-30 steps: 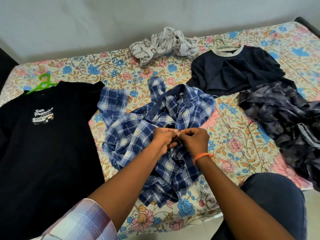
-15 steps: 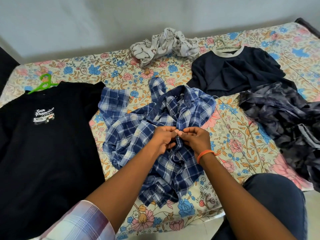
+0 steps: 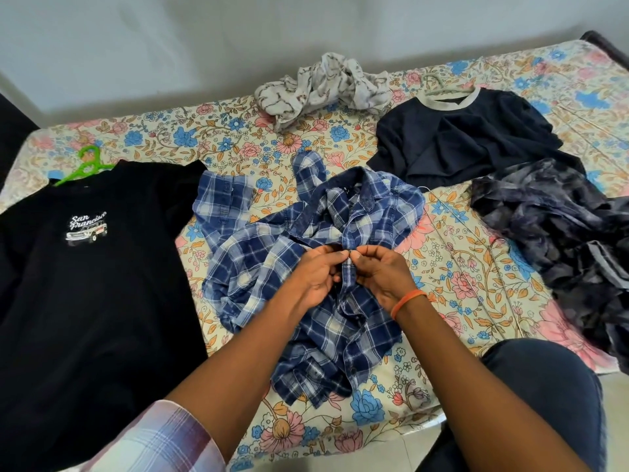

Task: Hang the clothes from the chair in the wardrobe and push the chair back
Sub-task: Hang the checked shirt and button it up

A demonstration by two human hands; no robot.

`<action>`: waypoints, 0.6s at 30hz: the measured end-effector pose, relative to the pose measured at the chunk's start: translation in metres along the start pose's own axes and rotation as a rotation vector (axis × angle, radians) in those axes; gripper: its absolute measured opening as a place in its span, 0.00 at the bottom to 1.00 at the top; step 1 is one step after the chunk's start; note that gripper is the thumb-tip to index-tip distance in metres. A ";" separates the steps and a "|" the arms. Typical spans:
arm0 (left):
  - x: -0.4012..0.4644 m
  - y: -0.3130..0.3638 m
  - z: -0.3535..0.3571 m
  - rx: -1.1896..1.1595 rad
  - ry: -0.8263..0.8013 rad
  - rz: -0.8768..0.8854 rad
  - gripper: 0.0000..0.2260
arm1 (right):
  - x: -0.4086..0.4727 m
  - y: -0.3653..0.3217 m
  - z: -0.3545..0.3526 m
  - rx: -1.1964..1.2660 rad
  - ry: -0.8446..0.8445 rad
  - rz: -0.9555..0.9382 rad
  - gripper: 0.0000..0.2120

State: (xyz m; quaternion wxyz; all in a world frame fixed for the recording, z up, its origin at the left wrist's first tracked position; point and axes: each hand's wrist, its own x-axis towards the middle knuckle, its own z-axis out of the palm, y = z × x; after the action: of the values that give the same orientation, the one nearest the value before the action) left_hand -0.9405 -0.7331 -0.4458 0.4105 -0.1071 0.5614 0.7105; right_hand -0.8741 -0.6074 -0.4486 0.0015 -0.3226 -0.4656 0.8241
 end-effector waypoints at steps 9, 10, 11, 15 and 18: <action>0.002 -0.006 -0.004 -0.127 -0.030 -0.063 0.05 | 0.001 0.001 0.000 0.058 -0.041 0.037 0.04; 0.003 -0.007 -0.004 -0.121 -0.031 -0.060 0.05 | 0.000 0.002 0.001 0.043 -0.041 0.032 0.03; 0.003 -0.006 -0.004 -0.096 -0.020 -0.048 0.04 | 0.000 0.002 0.000 0.023 -0.034 0.022 0.04; 0.000 0.003 0.005 0.035 0.036 0.039 0.02 | -0.004 -0.002 -0.001 -0.056 -0.015 -0.041 0.11; -0.005 0.006 0.007 0.030 0.026 0.035 0.11 | -0.003 -0.003 -0.002 -0.026 0.002 -0.013 0.09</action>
State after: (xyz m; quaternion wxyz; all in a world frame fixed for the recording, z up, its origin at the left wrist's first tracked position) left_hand -0.9400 -0.7293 -0.4360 0.3922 -0.1001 0.5793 0.7076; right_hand -0.8719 -0.6055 -0.4458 0.0031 -0.3206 -0.4782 0.8176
